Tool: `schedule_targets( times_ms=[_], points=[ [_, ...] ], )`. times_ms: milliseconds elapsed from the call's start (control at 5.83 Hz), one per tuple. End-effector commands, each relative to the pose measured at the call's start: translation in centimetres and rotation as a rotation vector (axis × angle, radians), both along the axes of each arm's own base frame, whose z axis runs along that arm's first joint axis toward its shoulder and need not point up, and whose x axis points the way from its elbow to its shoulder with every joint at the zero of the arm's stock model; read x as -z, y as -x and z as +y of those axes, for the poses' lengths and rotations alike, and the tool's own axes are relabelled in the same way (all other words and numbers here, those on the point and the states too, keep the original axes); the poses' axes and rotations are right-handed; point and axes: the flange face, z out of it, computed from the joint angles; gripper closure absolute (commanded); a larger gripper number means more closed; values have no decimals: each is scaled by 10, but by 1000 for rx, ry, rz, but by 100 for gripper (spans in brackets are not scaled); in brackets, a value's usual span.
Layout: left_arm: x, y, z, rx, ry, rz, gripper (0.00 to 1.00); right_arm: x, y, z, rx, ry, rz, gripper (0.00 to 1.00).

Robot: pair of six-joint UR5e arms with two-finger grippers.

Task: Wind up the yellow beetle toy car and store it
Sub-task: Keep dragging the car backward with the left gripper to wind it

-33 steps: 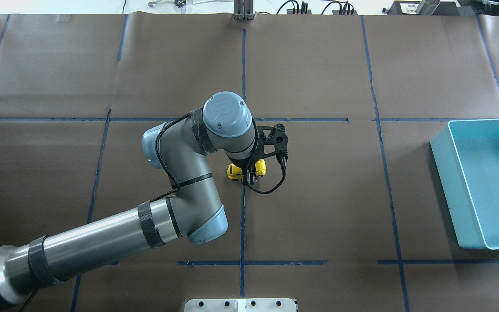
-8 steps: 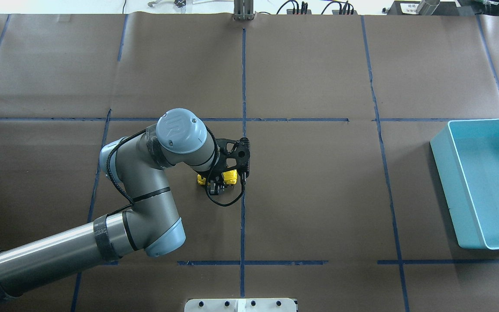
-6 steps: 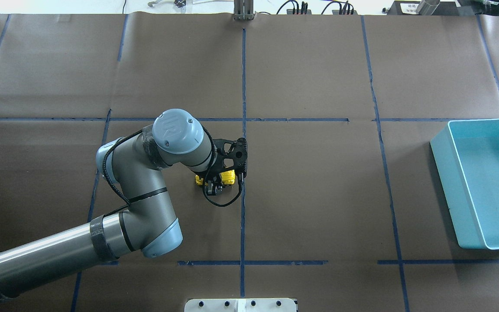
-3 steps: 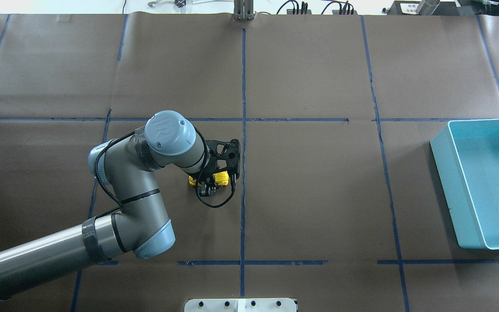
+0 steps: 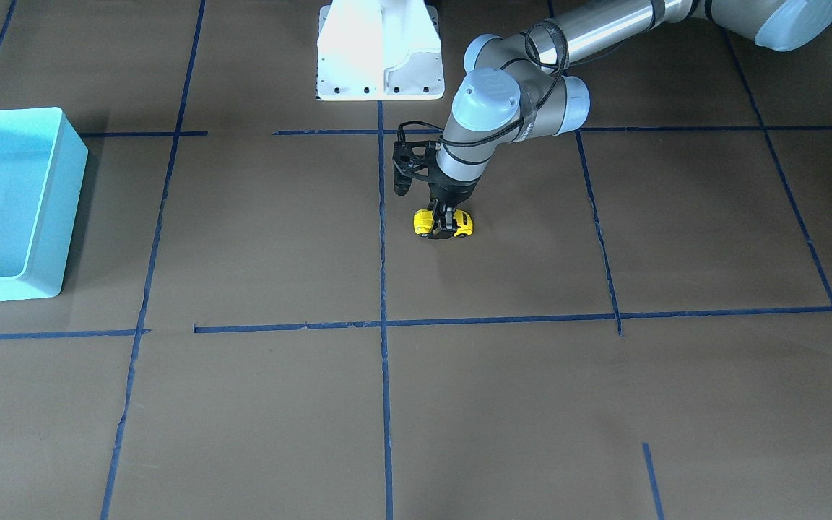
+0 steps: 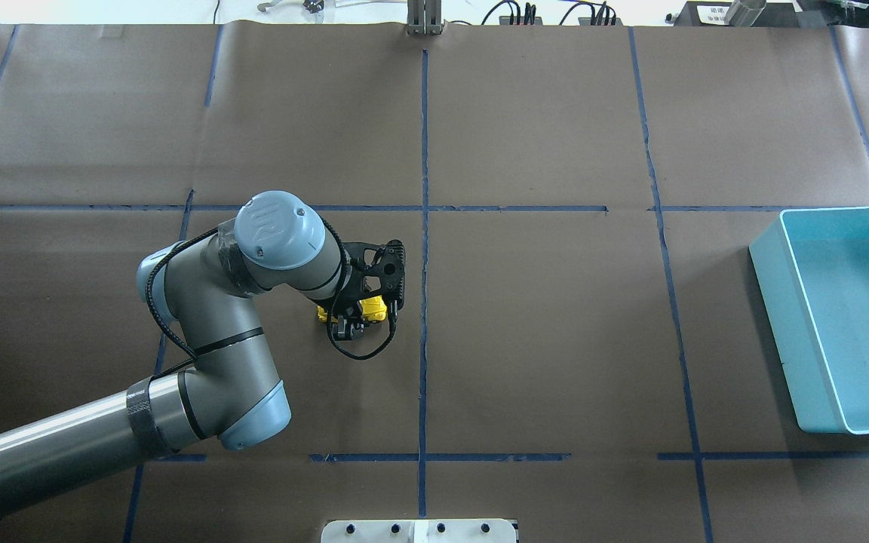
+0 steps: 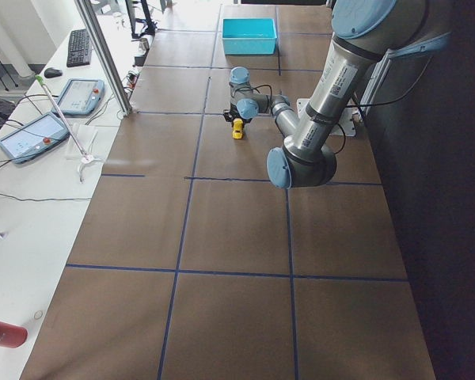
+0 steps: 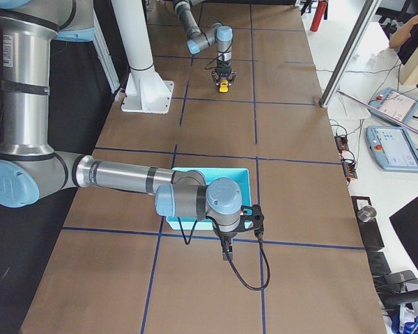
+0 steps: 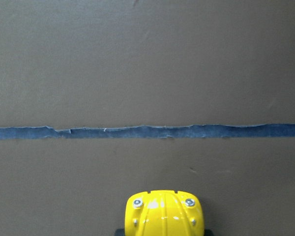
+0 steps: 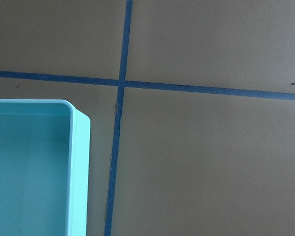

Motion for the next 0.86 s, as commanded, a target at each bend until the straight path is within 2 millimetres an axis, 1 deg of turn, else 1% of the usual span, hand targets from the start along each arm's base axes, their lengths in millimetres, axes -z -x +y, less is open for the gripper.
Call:
schedule_targets(
  times_ms=[0,686],
  points=[
    [-2,3,0,2,0,0,100,0,0,0,0,-3,0,0],
    [-2,2,1,-1,-1,-1,100,-4,0,1,0,6,-1,0]
  ],
)
